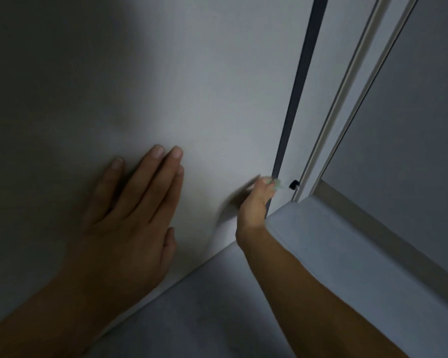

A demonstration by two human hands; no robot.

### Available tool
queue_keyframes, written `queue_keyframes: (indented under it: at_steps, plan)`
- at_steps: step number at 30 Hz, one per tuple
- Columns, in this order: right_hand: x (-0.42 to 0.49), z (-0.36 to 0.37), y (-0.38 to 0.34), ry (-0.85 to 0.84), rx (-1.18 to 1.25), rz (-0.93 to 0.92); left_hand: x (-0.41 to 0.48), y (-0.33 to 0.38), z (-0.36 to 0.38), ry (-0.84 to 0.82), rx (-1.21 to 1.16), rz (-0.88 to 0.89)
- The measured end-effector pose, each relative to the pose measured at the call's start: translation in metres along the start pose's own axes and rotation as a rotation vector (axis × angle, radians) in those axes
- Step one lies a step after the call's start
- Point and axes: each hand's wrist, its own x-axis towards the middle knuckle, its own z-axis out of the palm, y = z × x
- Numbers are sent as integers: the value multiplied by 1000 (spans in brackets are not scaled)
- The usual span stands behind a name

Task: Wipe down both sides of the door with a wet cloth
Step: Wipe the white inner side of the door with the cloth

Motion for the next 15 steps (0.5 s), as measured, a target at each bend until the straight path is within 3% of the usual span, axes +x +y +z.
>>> queue_keyframes:
  at_steps: [2, 4, 8, 10, 12, 15]
  plan:
    - [-11, 6, -14, -14, 35, -301, -2, -1, 3, 6, 2, 0]
    - [-15, 9, -6, 58, 11, -401, -2, -3, 3, -7, 7, 2]
    - [-24, 5, 3, 26, 77, 85, -10, -11, -7, -24, -14, 0]
    - [-38, 13, -17, 29, 32, 57, -18, -19, -14, -25, -39, -1]
    - [-62, 32, -62, 49, -14, -183, -25, -29, -24, -6, -56, -29]
    - [-101, 59, -145, 1, -133, -723, -28, -48, -41, 37, -22, -90]
